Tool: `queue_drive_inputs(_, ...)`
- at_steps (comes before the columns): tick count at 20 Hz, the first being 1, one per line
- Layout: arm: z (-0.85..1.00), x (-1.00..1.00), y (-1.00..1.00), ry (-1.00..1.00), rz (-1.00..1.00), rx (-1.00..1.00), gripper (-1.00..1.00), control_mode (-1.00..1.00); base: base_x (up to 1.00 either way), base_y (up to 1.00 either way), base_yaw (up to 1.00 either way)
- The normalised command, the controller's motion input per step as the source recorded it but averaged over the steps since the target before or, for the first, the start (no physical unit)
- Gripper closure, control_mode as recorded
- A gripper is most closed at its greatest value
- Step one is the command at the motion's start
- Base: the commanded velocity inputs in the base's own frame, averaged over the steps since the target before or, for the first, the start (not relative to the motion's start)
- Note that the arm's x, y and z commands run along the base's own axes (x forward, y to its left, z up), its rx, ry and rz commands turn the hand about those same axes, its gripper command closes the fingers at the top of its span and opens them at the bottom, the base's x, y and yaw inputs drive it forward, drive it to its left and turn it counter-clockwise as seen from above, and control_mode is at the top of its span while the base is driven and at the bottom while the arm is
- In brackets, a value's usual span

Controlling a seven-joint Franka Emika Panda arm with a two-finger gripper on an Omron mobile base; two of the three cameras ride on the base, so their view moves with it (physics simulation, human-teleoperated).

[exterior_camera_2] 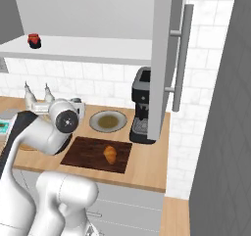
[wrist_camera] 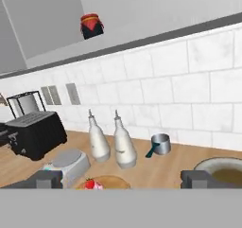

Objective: From the different types of pastries on the counter, select a croissant and place it on the cutting board. Then retrieve a jar of jam from the cabinet and place it alongside the croissant on the cutting board.

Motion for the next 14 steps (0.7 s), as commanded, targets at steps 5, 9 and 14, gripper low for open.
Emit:
queue_drive_inputs(5,1.0,-0.08,0.09,-0.19,0.18,0.04,-1.0,-1.0,0.0,0.0,0.0)
queue_drive_inputs(9,1.0,-0.24,-0.22,-0.14,0.45,-0.08,-1.0,-1.0,0.0,0.0,0.0)
queue_drive_inputs(14,1.0,-0.05,0.05,-0.05,0.43,-0.17,-1.0,-1.0,0.0,0.0,0.0)
